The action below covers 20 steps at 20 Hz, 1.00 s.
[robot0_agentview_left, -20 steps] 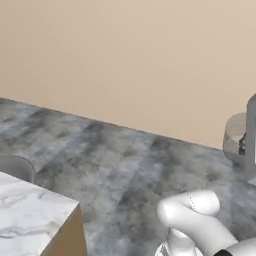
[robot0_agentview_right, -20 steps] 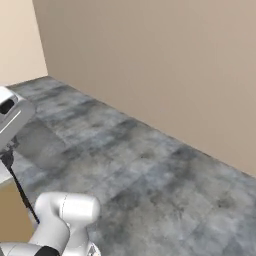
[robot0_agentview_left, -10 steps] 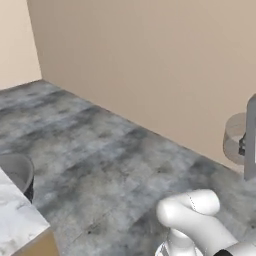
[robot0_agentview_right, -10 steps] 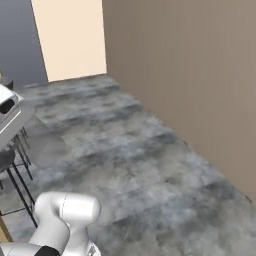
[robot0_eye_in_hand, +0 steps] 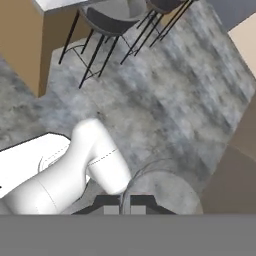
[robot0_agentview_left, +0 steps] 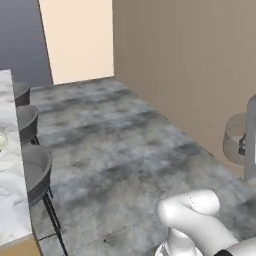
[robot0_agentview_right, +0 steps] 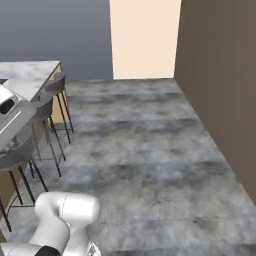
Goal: There is a bowl on the dining counter. Grab a lemon wedge from the fridge and place it in the bowl. Then get the liquor bottle and glass cup from the cabinet and place them next to the bowl.
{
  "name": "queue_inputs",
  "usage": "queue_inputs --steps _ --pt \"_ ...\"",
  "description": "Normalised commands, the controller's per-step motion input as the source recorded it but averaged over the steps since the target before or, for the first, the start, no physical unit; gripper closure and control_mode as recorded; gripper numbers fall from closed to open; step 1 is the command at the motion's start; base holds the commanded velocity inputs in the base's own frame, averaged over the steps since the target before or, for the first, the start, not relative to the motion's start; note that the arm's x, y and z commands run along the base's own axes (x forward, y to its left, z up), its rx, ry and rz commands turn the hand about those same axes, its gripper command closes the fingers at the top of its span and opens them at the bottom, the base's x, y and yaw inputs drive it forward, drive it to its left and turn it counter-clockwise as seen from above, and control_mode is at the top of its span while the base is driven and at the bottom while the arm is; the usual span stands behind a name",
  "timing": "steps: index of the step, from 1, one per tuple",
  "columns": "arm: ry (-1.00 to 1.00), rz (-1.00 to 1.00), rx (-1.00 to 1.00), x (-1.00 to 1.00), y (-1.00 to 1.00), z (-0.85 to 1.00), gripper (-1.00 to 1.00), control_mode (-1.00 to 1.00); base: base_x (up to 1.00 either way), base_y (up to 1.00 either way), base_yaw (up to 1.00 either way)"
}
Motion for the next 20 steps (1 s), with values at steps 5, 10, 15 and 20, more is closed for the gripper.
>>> queue_inputs --steps 5,10,15,20 --pt "0.0 0.0 0.0 0.0 0.0 0.0 1.0 1.0 0.82 -0.4 0.63" --pt "0.0 0.0 0.0 0.0 0.0 0.0 1.0 1.0 0.74 -0.36 0.65" --pt "0.0 0.0 0.0 0.0 0.0 0.0 1.0 1.0 0.57 -0.33 0.7" --pt "0.0 0.0 0.0 0.0 0.0 0.0 1.0 1.0 0.53 -0.33 0.71"
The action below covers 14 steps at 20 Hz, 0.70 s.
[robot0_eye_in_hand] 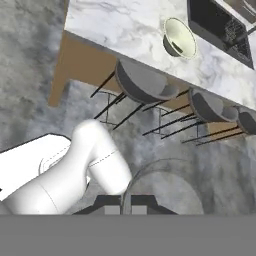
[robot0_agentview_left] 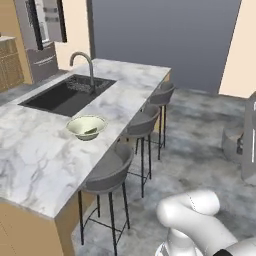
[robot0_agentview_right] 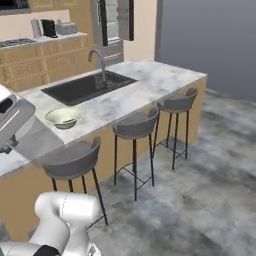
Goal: There is a bowl on the dining counter. Grab a lemon wedge from the fridge and place it in the bowl. Then get the liquor bottle and glass cup from the cabinet and place them next to the bowl.
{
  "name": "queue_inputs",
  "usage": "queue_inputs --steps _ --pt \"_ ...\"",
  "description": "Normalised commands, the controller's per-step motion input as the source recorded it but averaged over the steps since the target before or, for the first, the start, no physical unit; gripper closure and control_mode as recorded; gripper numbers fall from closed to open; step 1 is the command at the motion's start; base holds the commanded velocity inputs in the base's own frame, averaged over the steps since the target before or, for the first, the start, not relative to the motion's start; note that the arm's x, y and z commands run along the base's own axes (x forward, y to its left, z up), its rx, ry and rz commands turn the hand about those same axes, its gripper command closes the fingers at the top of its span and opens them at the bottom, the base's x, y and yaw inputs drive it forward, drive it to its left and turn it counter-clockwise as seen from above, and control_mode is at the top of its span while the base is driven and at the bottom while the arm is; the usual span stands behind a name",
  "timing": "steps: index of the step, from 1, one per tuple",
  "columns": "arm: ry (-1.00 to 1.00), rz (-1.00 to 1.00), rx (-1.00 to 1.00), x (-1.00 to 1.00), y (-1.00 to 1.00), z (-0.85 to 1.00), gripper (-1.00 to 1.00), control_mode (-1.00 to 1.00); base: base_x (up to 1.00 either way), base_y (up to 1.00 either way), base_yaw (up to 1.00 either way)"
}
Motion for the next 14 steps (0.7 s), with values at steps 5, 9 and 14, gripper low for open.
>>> queue_inputs --steps 5,9,14 --pt "0.0 0.0 0.0 0.0 0.0 0.0 1.0 1.0 0.48 -0.36 0.7" --pt "0.0 0.0 0.0 0.0 0.0 0.0 1.0 1.0 0.36 -0.4 0.69" --pt "0.0 0.0 0.0 0.0 0.0 0.0 1.0 1.0 0.28 -0.43 0.68"
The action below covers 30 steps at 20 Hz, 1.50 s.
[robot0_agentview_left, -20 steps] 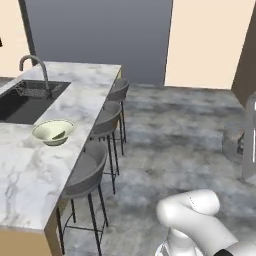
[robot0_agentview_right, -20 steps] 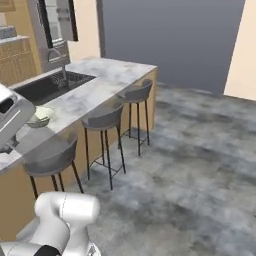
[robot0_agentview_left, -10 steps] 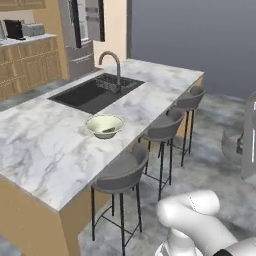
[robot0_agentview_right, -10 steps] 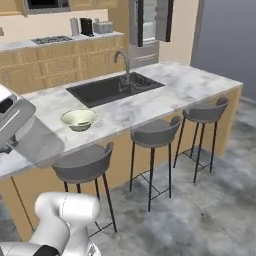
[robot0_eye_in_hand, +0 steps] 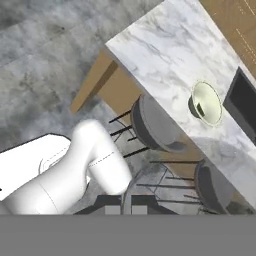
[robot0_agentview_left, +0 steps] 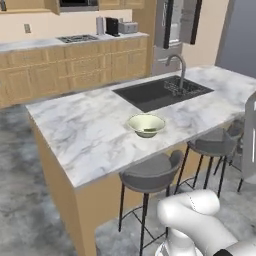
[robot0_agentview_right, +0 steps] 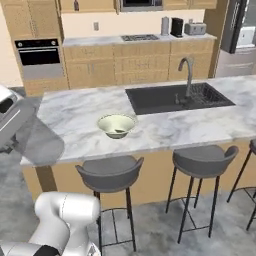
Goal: There is a bowl on the dining counter. Grab a lemon wedge from the fridge and place it in the bowl. Then get the liquor bottle and glass cup from the cabinet and place them next to the bowl.
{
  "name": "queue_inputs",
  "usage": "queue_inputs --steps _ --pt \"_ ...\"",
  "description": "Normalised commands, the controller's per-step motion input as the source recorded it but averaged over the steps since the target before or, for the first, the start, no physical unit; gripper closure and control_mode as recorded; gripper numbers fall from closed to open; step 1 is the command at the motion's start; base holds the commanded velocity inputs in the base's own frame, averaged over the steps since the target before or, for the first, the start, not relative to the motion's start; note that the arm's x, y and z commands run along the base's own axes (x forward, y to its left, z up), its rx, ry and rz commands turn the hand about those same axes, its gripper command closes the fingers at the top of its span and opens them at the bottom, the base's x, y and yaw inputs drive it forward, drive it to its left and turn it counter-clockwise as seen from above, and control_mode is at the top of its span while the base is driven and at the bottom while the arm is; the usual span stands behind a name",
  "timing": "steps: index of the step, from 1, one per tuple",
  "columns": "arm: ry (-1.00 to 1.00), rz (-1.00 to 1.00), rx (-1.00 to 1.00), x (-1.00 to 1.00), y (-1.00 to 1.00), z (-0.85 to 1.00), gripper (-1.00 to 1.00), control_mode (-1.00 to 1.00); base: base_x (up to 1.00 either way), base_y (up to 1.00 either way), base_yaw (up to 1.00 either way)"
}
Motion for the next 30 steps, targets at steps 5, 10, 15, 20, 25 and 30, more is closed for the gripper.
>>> queue_inputs --steps 5,10,15,20,25,30 --pt "0.0 0.0 0.0 0.0 0.0 0.0 1.0 1.0 0.32 -0.54 0.61" --pt "0.0 0.0 0.0 0.0 0.0 0.0 1.0 1.0 0.39 -0.68 0.44" --pt "0.0 0.0 0.0 0.0 0.0 0.0 1.0 1.0 0.48 -0.52 0.3" --pt "0.0 0.0 0.0 0.0 0.0 0.0 1.0 1.0 0.67 -0.18 0.22" --pt "0.0 0.0 0.0 0.0 0.0 0.0 1.0 1.0 0.62 -0.01 0.15" --pt "0.0 0.09 -0.02 0.54 0.4 -0.38 1.0 -1.0 0.0 0.0 0.0"
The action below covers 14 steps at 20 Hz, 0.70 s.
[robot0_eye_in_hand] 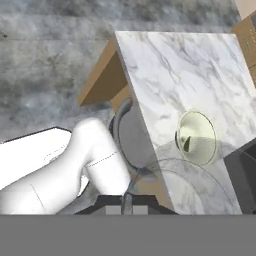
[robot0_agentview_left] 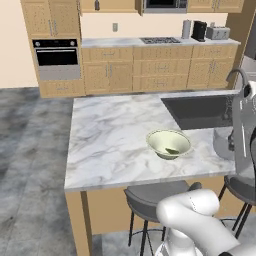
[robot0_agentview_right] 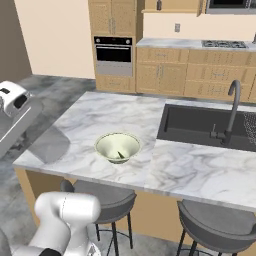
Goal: There is a bowl on the dining counter. Grab a lemon wedge from the fridge and place it in the bowl. Then get the liquor bottle and glass cup from the cabinet and place them next to the bowl.
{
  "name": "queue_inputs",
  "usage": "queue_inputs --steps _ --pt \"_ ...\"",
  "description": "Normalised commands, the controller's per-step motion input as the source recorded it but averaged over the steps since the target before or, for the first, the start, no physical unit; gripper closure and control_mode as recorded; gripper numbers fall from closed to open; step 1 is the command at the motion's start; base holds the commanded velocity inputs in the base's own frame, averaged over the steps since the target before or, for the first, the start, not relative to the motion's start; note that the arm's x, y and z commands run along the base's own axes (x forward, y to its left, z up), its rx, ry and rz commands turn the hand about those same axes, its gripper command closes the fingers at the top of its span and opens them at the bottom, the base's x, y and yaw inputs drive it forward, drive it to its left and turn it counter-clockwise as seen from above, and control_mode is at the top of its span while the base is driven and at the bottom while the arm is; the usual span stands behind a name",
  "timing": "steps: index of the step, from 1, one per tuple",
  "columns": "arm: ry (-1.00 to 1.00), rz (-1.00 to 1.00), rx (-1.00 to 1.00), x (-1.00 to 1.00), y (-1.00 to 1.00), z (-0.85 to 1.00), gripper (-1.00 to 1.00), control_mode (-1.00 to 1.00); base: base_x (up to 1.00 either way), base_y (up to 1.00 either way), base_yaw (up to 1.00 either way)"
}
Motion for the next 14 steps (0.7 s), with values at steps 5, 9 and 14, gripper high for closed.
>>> queue_inputs --steps 5,9,14 --pt "0.06 0.01 -0.04 0.9 0.99 -0.51 1.0 -1.0 0.0 0.0 0.0" --pt "0.03 0.0 0.0 1.0 0.59 -0.41 1.0 -1.0 0.0 0.0 0.0" --pt "0.04 0.05 0.0 0.97 0.21 -0.3 1.0 -1.0 0.0 0.0 0.0"
